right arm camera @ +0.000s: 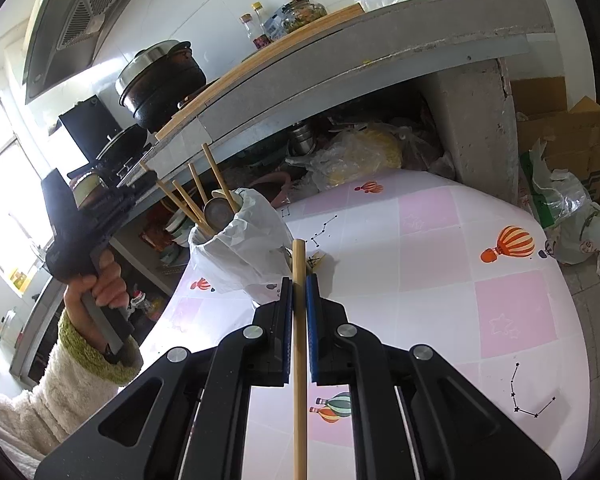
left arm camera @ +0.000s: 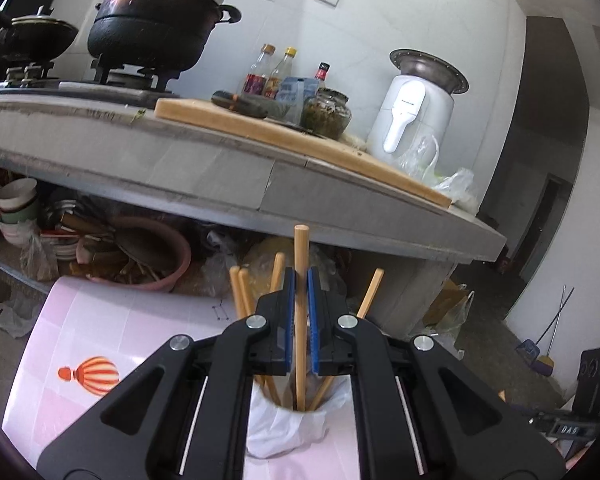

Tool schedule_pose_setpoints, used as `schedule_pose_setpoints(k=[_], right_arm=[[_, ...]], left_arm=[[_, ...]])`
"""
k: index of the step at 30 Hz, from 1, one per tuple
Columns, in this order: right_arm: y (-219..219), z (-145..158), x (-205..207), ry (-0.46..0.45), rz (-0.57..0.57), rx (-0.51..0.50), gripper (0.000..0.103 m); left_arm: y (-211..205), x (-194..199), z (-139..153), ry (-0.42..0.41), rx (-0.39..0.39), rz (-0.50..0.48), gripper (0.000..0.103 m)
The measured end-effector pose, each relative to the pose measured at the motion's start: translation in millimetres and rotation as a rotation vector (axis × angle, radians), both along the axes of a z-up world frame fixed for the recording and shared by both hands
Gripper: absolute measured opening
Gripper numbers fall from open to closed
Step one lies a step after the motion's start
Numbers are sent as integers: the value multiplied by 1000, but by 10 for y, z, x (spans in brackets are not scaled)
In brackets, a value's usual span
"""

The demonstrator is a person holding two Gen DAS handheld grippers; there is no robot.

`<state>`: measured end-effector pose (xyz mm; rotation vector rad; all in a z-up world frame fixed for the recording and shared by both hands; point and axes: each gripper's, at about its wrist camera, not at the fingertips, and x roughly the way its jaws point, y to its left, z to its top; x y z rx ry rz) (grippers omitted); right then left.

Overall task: Organize utensils
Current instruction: 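Lower the chopstick into the holder and open the left tool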

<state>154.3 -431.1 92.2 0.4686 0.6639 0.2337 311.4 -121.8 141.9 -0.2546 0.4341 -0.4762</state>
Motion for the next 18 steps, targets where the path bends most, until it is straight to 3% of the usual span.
schedule_pose_setpoints(k=[16, 17, 18], right_arm=[[75, 164, -74, -26, 0, -29, 7], [83, 190, -77, -30, 0, -32, 7], [91, 214, -81, -34, 1, -35, 7]], left_arm=[[40, -96, -276, 88, 107, 32, 6], [42, -94, -282, 96, 109, 25, 8], [55, -98, -292, 104, 103, 19, 15]])
